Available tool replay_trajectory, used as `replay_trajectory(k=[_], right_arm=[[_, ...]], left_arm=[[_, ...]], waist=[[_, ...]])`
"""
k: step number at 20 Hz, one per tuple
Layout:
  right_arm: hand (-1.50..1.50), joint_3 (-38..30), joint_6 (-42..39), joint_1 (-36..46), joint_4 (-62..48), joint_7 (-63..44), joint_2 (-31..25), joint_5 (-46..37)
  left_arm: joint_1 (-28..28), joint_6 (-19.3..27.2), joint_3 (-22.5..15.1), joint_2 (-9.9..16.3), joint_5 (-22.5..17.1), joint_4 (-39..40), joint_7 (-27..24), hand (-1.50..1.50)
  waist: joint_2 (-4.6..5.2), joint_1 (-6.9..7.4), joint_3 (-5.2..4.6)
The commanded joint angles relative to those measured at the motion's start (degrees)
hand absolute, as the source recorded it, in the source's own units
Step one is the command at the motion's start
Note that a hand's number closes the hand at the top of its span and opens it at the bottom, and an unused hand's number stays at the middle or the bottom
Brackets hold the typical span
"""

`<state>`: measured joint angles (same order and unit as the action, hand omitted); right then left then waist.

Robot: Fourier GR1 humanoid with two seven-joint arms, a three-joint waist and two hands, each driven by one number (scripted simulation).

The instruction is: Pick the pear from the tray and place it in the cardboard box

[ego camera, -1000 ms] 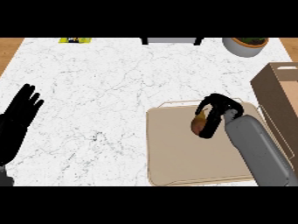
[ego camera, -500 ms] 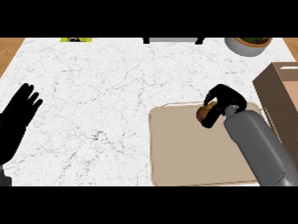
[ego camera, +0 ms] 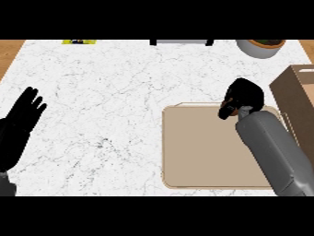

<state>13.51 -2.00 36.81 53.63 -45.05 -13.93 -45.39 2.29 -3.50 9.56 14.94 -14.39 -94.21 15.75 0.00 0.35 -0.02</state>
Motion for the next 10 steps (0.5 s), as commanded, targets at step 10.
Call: replay_trajectory(k=[10], right_arm=[[1.50, 3.10, -2.21, 8.72, 22.52, -16.04, -1.80, -12.76]], left_arm=[[2.21, 1.25, 0.19, -1.15, 1.56, 2.60, -0.02, 0.00]], waist=[[-0.29, -1.12, -0.03]])
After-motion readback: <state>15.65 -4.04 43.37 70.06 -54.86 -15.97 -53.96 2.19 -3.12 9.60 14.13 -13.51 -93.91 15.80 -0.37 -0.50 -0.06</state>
